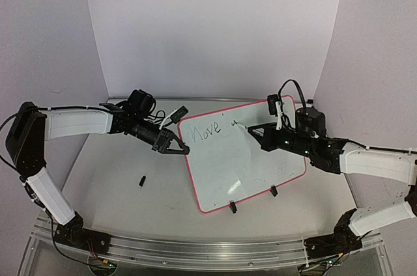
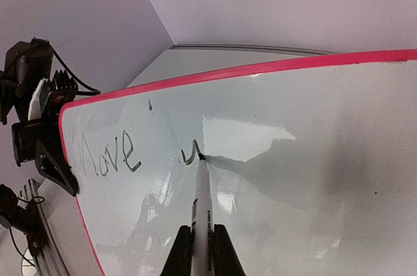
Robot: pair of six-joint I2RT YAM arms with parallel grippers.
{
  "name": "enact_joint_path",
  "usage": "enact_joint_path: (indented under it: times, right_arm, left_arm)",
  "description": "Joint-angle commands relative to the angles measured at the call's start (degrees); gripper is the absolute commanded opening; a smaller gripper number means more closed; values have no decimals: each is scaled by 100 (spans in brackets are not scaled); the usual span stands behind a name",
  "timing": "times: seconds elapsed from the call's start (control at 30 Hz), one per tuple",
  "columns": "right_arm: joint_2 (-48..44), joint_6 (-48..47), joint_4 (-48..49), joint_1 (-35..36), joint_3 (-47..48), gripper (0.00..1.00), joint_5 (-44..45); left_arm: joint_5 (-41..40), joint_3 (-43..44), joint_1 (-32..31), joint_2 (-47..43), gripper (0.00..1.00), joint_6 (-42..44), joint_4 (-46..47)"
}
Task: Write a sentence on the whiteboard
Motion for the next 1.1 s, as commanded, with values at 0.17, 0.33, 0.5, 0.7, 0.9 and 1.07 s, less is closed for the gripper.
enact_joint_path:
  times: [0.17,0.33,0.5,0.7,0.9,1.07]
  right_arm:
    - [86,-18,-111,-31,123,0,463]
    - [179,-57,-79,-27,278,0,590]
    - [238,-62,1,-31,332,0,589]
    - [136,-45,9,-32,249,0,469]
    - [-460,4,142,-29,-70,0,357]
    - [-635,74,222,-30,-231,0,597]
  left_arm:
    - [33,196,-110,-57,0,468,-161]
    - [23,198,-115,-76,0,473,-166]
    - [22,198,-110,-74,0,482,-169]
    - [21,200,-110,-68,0,482,-169]
    - [16,201,-110,-48,0,477,-167]
    - [36,193,-111,-50,0,460,-146]
